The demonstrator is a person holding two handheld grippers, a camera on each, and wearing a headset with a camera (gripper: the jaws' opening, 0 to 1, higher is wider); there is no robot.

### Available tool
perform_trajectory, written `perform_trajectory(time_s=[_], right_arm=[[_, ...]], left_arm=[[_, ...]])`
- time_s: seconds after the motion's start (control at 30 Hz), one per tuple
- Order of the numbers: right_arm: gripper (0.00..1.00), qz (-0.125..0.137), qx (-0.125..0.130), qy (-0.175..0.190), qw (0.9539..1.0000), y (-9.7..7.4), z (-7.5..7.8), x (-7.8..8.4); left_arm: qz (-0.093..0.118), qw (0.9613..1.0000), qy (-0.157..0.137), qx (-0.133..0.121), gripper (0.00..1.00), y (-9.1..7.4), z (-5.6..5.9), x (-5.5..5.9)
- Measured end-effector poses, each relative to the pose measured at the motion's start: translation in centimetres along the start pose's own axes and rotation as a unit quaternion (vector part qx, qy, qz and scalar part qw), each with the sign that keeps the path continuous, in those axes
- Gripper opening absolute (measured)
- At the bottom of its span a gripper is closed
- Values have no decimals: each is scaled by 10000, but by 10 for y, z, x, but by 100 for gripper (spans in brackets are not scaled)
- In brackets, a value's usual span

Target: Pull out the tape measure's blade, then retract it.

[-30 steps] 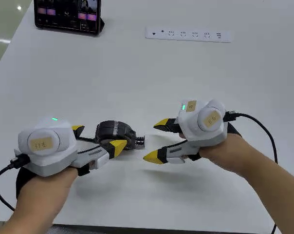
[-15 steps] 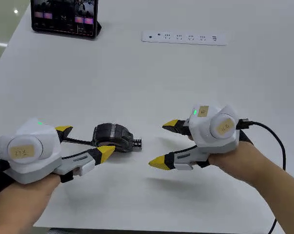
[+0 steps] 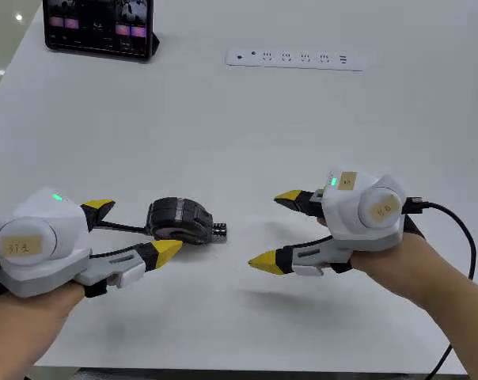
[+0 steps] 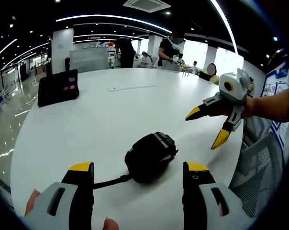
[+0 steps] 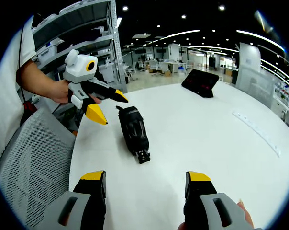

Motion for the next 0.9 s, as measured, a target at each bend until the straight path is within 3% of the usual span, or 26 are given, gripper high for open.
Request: perform_trajectory(time_s=[0.3, 0.9], right_arm=[[73, 45, 89, 22, 9999, -11, -5, 5], [87, 127, 286, 165, 9994, -34, -14, 24]], left_arm=[[-83, 9994, 178, 284, 80, -9, 2, 3], [-178, 9962, 605, 594, 91, -22, 8, 7]])
Point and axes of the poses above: the centre of the closed fingertips' face, and the gripper's own axes: y roughly forward along the fingers, z roughly to its right, x roughly out of its underside, the point moved 5 cm from there along -y, roughly backward along the fingers, and after that the axes turned 8 degrees about -z, right-handed, at the moved point
